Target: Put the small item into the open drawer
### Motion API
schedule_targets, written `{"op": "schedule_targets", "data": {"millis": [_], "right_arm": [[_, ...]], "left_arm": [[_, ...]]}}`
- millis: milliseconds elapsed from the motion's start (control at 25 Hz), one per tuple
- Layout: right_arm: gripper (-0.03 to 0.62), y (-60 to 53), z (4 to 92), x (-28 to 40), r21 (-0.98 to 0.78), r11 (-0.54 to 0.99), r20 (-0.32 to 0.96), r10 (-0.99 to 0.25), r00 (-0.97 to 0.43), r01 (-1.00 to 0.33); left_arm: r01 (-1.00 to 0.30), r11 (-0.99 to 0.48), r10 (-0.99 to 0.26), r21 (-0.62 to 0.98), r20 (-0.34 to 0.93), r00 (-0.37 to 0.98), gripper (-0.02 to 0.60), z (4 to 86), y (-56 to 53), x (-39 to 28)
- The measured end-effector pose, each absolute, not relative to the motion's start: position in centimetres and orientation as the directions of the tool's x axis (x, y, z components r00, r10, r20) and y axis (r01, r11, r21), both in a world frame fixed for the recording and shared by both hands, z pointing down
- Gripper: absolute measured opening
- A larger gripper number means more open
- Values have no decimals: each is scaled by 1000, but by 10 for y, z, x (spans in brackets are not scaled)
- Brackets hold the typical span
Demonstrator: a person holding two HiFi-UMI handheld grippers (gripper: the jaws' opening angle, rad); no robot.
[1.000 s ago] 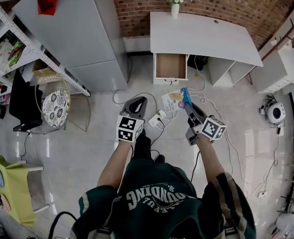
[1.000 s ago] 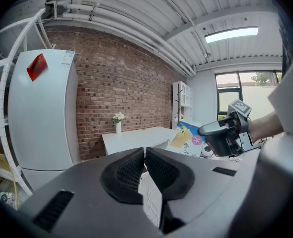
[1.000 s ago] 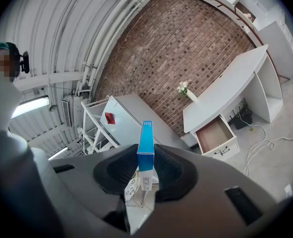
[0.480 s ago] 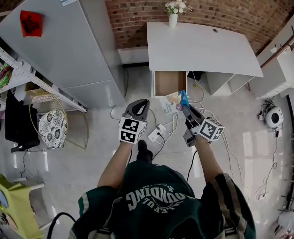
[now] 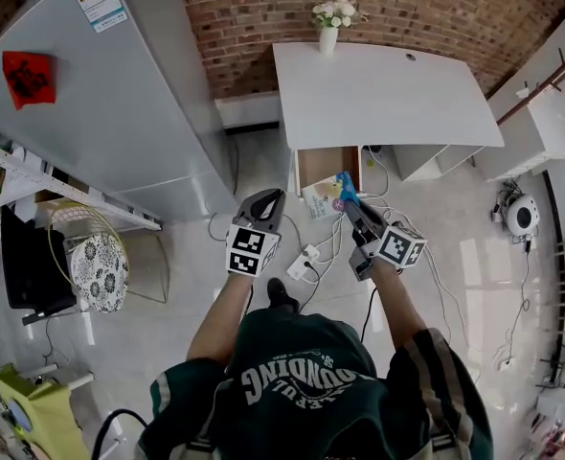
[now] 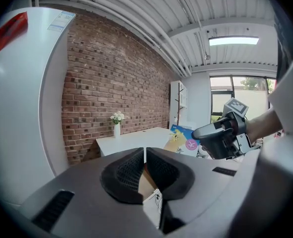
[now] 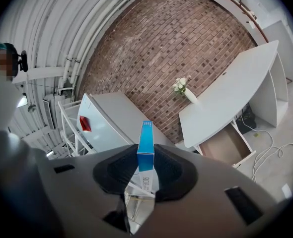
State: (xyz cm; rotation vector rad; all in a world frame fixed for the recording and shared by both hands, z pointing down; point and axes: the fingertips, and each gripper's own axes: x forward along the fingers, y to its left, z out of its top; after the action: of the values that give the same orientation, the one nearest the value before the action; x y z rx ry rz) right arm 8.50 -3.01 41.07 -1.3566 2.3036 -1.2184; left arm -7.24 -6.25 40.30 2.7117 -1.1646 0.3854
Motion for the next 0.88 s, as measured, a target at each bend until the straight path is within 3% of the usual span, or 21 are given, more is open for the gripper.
{"op": "schedule_targets", "data": {"millis": [880], "right_arm": [[110,-82,420,59,-726,209,248,-809,-533,-655]], "left_arm": [[-710,-700,-672,77,263,692,28,408,-121,-90]]}}
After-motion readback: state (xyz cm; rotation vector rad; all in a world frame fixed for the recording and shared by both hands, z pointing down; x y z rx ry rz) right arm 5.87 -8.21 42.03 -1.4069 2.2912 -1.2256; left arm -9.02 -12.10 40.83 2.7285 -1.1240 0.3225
